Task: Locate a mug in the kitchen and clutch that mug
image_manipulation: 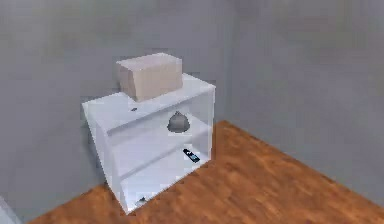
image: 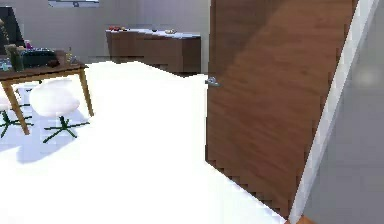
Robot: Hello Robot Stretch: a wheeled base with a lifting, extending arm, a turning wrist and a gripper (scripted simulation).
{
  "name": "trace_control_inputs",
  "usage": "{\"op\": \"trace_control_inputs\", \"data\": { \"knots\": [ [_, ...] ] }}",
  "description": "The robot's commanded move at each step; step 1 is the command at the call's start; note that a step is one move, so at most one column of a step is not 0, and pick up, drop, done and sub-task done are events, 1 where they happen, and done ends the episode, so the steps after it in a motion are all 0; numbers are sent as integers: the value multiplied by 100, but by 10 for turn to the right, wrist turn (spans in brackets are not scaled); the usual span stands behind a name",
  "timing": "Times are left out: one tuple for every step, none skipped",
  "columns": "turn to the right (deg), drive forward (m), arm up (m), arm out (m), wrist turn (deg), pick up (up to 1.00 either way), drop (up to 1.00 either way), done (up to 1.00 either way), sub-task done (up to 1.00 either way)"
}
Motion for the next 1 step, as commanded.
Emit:
{"op": "trace_control_inputs", "data": {
  "knots": [
    [-210, 0, 0, 0, 0, 0, 0, 0, 0]
  ]
}}
